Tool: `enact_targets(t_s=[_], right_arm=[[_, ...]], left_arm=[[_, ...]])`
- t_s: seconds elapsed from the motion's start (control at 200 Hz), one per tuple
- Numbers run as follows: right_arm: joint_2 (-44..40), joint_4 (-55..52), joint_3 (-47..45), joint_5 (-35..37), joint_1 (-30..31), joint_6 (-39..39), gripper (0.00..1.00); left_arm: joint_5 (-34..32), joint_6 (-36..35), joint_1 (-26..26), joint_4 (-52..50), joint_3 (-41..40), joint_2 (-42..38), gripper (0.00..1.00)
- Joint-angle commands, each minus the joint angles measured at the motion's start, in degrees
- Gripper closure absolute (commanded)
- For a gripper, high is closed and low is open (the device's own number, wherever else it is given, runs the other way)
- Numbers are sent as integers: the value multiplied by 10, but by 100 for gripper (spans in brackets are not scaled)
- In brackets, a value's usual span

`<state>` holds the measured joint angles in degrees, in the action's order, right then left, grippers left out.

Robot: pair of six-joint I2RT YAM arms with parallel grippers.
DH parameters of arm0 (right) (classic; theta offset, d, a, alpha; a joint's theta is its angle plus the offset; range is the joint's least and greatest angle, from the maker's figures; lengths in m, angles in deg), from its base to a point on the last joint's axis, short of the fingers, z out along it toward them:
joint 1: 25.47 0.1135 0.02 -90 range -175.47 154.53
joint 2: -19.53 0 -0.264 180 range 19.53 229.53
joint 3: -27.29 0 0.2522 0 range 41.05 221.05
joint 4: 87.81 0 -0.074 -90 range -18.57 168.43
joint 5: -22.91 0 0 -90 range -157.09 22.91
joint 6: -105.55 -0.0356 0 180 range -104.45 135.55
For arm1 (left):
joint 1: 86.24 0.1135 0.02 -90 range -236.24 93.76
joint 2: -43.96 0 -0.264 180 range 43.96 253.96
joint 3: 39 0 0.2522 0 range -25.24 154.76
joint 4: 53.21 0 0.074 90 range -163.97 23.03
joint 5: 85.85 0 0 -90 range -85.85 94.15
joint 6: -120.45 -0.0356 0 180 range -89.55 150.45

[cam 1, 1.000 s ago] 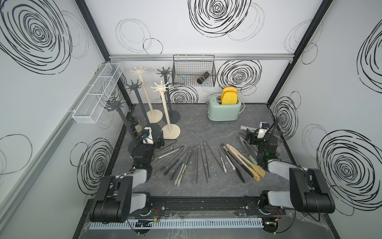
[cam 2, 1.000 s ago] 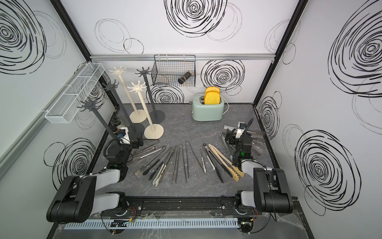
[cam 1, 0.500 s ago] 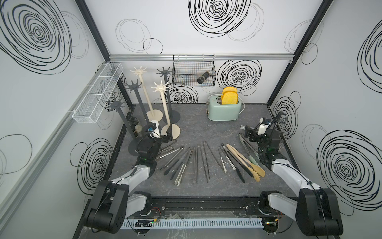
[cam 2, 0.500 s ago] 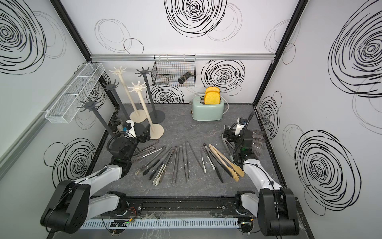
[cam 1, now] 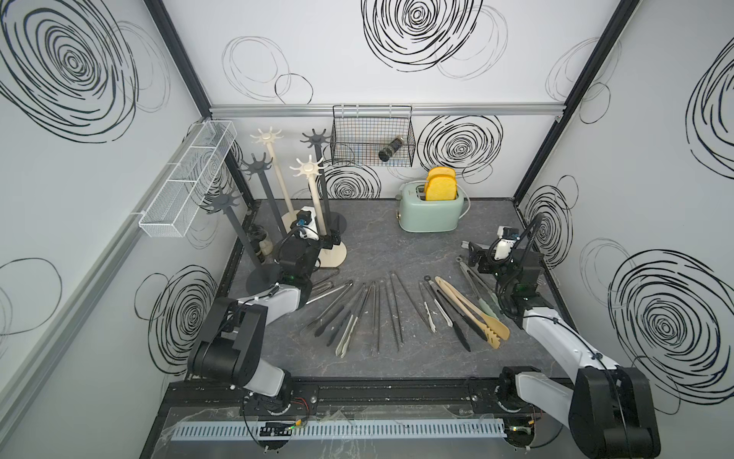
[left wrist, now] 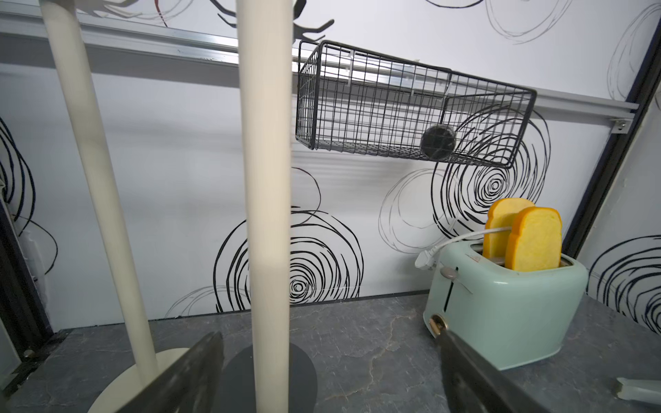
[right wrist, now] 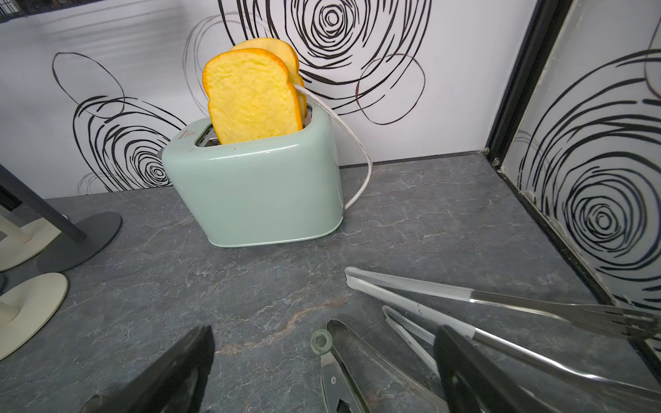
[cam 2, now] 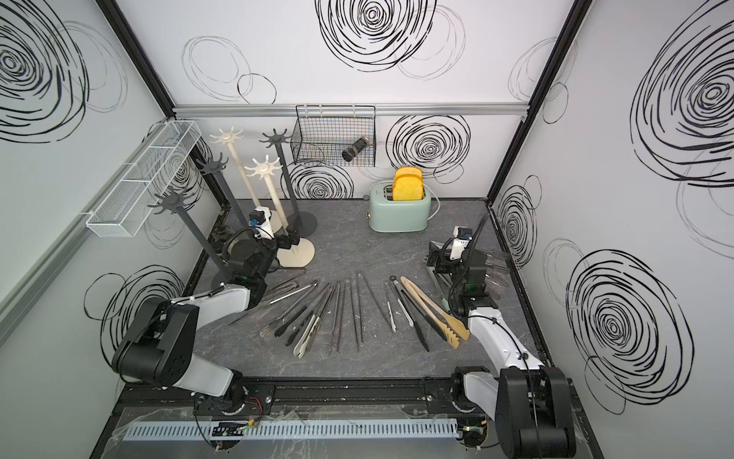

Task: Hang food tongs on kitchen utensil racks
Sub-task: Move the rack to the center of the board.

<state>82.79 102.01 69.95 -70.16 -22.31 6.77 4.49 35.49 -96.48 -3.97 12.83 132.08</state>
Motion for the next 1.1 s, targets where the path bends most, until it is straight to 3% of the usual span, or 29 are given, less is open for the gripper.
enact_targets(t_s=[0.0,0.19,0.465,0.565,0.69,0.871,0.881,1.096], right_arm=[[11,2,10,-10,-1,0,2],[31,8,13,-15,-2,2,2],[49,9,17,-17,-3,2,2],[50,8,19,-16,-4,2,2],[49,4,19,-15,-5,2,2],[43,-1,21,-14,-6,2,2],[42,-2,22,-13,-6,2,2],[21,-17,27,-11,-8,1,2]], left_arm=[[-25,-19,12,40,37,22,4],[-25,-31,23,10,79,52,8],[-19,-49,24,-33,120,81,27],[-15,-49,23,-45,129,87,52],[-15,-49,23,-47,132,88,64],[-10,-46,23,-57,131,82,95],[-10,-45,23,-58,131,82,100],[37,-29,21,-60,119,60,100]])
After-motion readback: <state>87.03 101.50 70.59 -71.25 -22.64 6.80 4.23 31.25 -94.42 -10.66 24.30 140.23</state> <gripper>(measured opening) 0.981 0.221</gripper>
